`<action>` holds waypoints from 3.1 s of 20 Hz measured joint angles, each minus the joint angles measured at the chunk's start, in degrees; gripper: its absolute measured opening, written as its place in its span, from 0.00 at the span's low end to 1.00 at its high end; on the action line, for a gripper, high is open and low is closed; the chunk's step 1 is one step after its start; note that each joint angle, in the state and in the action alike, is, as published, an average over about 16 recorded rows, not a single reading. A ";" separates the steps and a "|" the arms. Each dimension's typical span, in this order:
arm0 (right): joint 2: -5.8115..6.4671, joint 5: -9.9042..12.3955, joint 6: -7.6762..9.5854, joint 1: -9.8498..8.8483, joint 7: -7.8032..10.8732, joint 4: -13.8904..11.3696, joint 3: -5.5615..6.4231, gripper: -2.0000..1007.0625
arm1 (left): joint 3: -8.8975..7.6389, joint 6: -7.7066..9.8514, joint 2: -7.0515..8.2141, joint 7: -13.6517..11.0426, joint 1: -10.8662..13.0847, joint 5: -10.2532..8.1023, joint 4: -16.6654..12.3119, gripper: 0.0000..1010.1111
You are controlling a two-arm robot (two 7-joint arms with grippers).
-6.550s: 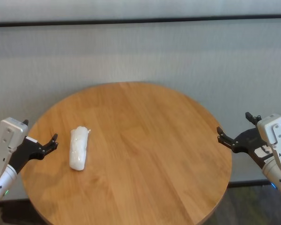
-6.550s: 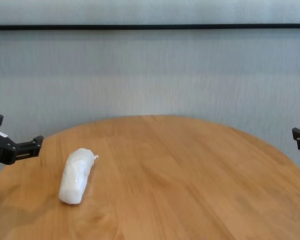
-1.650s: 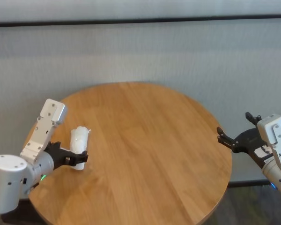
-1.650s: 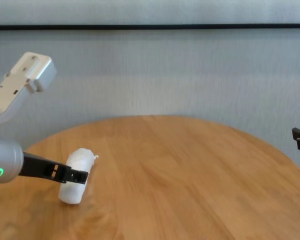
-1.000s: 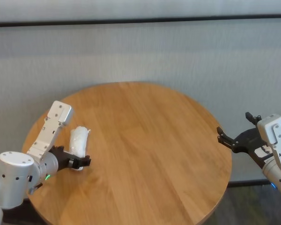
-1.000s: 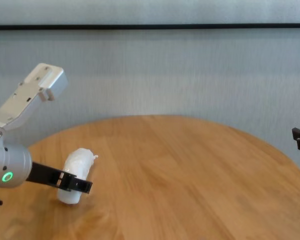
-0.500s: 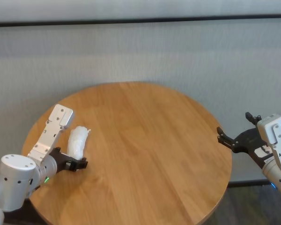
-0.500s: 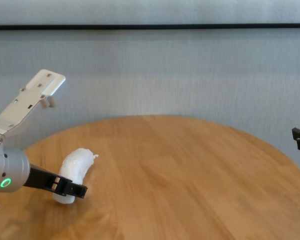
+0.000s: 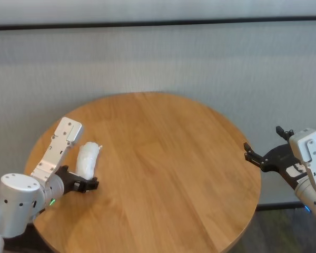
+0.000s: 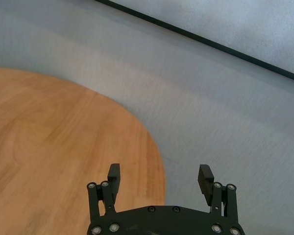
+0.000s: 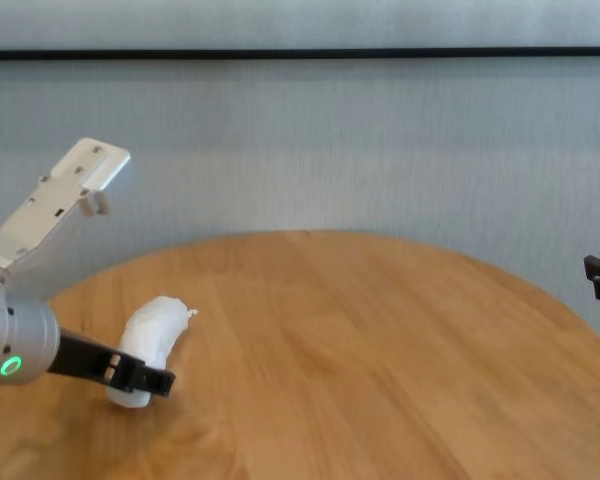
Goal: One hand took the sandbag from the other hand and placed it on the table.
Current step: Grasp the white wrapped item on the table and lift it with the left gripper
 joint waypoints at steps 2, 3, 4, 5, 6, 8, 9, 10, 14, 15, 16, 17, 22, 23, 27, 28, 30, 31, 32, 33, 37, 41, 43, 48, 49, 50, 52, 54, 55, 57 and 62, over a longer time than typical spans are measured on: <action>0.00 0.00 0.00 0.00 0.00 0.00 0.00 0.99 | 0.11 -0.14 -0.07 -0.30 -0.17 0.16 0.53 0.99; 0.00 0.00 0.00 0.00 0.00 0.00 0.00 0.99 | 0.16 -0.21 -0.10 -0.45 -0.26 0.24 0.80 0.99; 0.00 0.00 0.00 0.00 0.00 0.00 0.00 0.99 | 0.22 -0.28 -0.14 -0.60 -0.35 0.33 1.07 0.99; 0.00 0.00 0.00 0.00 0.00 0.00 0.00 0.99 | 0.28 -0.35 -0.17 -0.73 -0.44 0.42 1.34 0.99; 0.00 0.00 0.00 0.00 0.00 0.00 0.00 0.99 | 0.33 -0.42 -0.21 -0.86 -0.53 0.51 1.61 0.99; 0.00 0.00 0.00 0.00 0.00 0.00 0.00 0.99 | 0.45 -0.57 -0.28 -1.11 -0.70 0.69 2.14 0.99; 0.00 0.00 0.00 0.00 0.00 0.00 0.00 0.99 | 0.50 -0.63 -0.32 -1.22 -0.78 0.76 2.38 0.99; 0.00 0.00 0.00 0.00 0.00 0.00 0.00 0.99 | 0.52 -0.66 -0.35 -1.30 -0.85 0.82 2.57 0.99; 0.00 0.00 0.00 0.00 0.00 0.00 0.00 0.99 | 0.58 -0.72 -0.40 -1.58 -0.98 0.88 2.88 0.96; 0.00 0.00 0.00 0.00 0.00 0.00 0.00 0.99 | 0.59 -0.72 -0.40 -1.57 -0.98 0.87 2.88 0.95; 0.00 0.00 0.00 0.00 0.00 0.00 0.00 0.99 | 0.59 -0.72 -0.40 -1.53 -0.97 0.86 2.86 0.94; 0.00 0.00 0.00 0.00 0.00 0.00 0.00 1.00 | 0.59 -0.71 -0.39 -1.50 -0.96 0.85 2.84 0.92; 0.00 0.00 0.00 0.00 0.00 0.00 0.00 1.00 | 0.57 -0.66 -0.39 -1.34 -0.89 0.79 2.72 0.84; 0.00 0.00 0.00 0.00 0.00 0.00 0.00 1.00 | 0.57 -0.65 -0.39 -1.31 -0.88 0.78 2.71 0.82; 0.00 0.00 0.00 0.00 0.00 0.00 0.00 1.00 | 0.55 -0.61 -0.39 -1.23 -0.85 0.75 2.65 0.75; 0.00 0.00 0.00 0.00 0.00 0.00 0.00 1.00 | 0.55 -0.60 -0.39 -1.21 -0.84 0.75 2.64 0.74; 0.00 0.00 0.00 0.00 0.00 0.00 0.00 1.00 | 0.54 -0.58 -0.39 -1.17 -0.83 0.74 2.62 0.71; 0.00 0.00 0.00 0.00 0.00 0.00 0.00 1.00 | 0.54 -0.57 -0.39 -1.16 -0.82 0.74 2.62 0.70; 0.00 0.00 0.00 0.00 0.00 0.00 0.00 1.00 | 0.54 -0.57 -0.39 -1.14 -0.82 0.74 2.61 0.69; 0.00 0.00 0.00 0.00 0.00 0.00 0.00 0.99 | 0.53 -0.56 -0.39 -1.13 -0.81 0.73 2.61 0.68; 0.00 0.00 0.00 0.00 0.00 0.00 0.00 0.99 | 0.52 -0.53 -0.39 -1.09 -0.80 0.73 2.59 0.64; 0.00 0.00 0.00 0.00 0.00 0.00 0.00 0.99 | 0.50 -0.51 -0.39 -1.05 -0.78 0.73 2.57 0.61; 0.00 0.00 0.00 0.00 0.00 0.00 0.00 0.99 | 0.49 -0.50 -0.39 -1.04 -0.78 0.73 2.57 0.60; 0.00 0.00 0.00 0.00 0.00 0.00 0.00 0.99 | 0.48 -0.47 -0.39 -1.01 -0.76 0.73 2.55 0.56; 0.00 0.00 0.00 0.00 0.00 0.00 0.00 0.99 | 0.48 -0.47 -0.39 -1.01 -0.76 0.73 2.55 0.55; 0.00 0.00 0.00 0.00 0.00 0.00 0.00 0.99 | 0.48 -0.47 -0.39 -1.00 -0.76 0.73 2.55 0.55; 0.00 0.00 0.00 0.00 0.00 0.00 0.00 0.99 | 0.48 -0.46 -0.39 -1.00 -0.76 0.73 2.55 0.53; 0.00 0.00 0.00 0.00 0.00 0.00 0.00 0.99 | 0.48 -0.45 -0.39 -0.99 -0.76 0.73 2.54 0.52; 0.00 0.00 0.00 0.00 0.00 0.00 0.00 0.99 | 0.48 -0.45 -0.39 -0.99 -0.76 0.73 2.54 0.51; 0.00 0.00 0.00 0.00 0.00 0.00 0.00 0.99 | 0.47 -0.45 -0.39 -0.99 -0.76 0.73 2.54 0.50; 0.00 0.00 0.00 0.00 0.00 0.00 0.00 0.99 | 0.47 -0.44 -0.38 -0.99 -0.76 0.74 2.54 0.47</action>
